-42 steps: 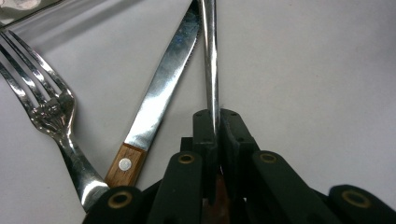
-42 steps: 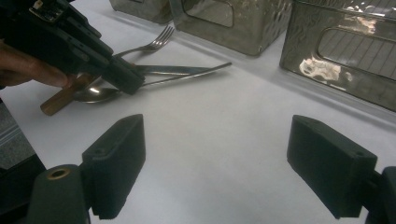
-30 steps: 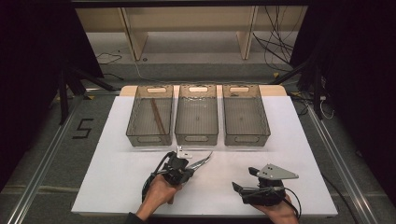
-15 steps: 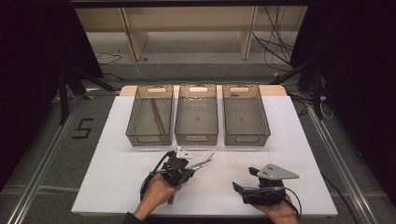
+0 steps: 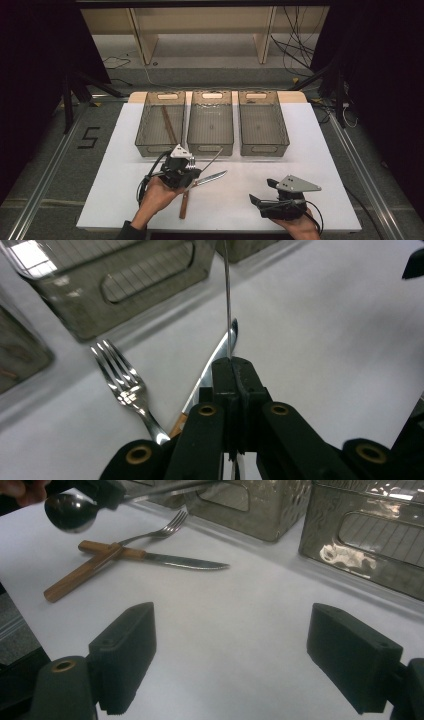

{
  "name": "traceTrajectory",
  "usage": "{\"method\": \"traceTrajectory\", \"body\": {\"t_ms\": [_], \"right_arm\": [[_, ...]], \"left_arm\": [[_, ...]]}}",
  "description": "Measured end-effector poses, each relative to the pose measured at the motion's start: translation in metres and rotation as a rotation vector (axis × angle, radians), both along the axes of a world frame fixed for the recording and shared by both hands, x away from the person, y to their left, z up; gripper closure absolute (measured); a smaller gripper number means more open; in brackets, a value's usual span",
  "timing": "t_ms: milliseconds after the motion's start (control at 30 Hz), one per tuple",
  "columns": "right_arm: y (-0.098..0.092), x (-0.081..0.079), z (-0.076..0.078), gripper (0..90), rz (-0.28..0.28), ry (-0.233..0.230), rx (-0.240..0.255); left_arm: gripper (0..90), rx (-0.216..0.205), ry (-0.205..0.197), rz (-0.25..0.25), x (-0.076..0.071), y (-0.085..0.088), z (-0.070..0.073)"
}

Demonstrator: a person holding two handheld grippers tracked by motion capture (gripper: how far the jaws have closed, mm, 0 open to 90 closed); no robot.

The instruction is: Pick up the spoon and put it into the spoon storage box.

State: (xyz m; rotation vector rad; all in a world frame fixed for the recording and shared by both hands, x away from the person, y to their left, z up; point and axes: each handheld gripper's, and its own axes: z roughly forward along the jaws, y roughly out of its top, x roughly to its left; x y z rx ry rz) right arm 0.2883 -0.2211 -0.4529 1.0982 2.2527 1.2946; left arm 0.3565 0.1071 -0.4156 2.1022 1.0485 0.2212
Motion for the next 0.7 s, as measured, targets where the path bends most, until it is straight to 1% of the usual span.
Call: {"method": "traceTrajectory", "body": {"t_ms": [67, 233, 333, 500, 600, 633, 700], "right_arm": [[0.000, 0.000, 0.000, 20.6, 0.000, 0.000, 0.000], [0.000, 0.000, 0.000, 20.6, 0.000, -0.001, 0.000], [0.000, 0.000, 0.000, 20.6, -0.002, 0.001, 0.002], [-0.001, 0.000, 0.000, 20.6, -0.003, 0.002, 0.003], [-0.002, 0.000, 0.000, 20.6, -0.003, 0.000, 0.004], [-0.002, 0.000, 0.000, 20.6, -0.005, 0.001, 0.005], [-0.002, 0.000, 0.000, 20.6, -0.005, 0.002, 0.005]], "left_arm": [[89.9, -0.008, -0.007, 0.007, 0.005, 0.003, 0.007], [89.8, -0.009, -0.031, 0.019, 0.020, 0.008, 0.024], [89.8, -0.013, -0.037, 0.025, 0.030, 0.010, 0.033], [89.8, -0.016, -0.055, 0.043, 0.047, 0.012, 0.047], [89.8, -0.025, -0.064, 0.055, 0.057, 0.013, 0.055], [89.8, -0.030, -0.072, 0.065, 0.061, 0.014, 0.057], [89.9, -0.025, -0.078, 0.073, 0.068, 0.013, 0.062]]}}
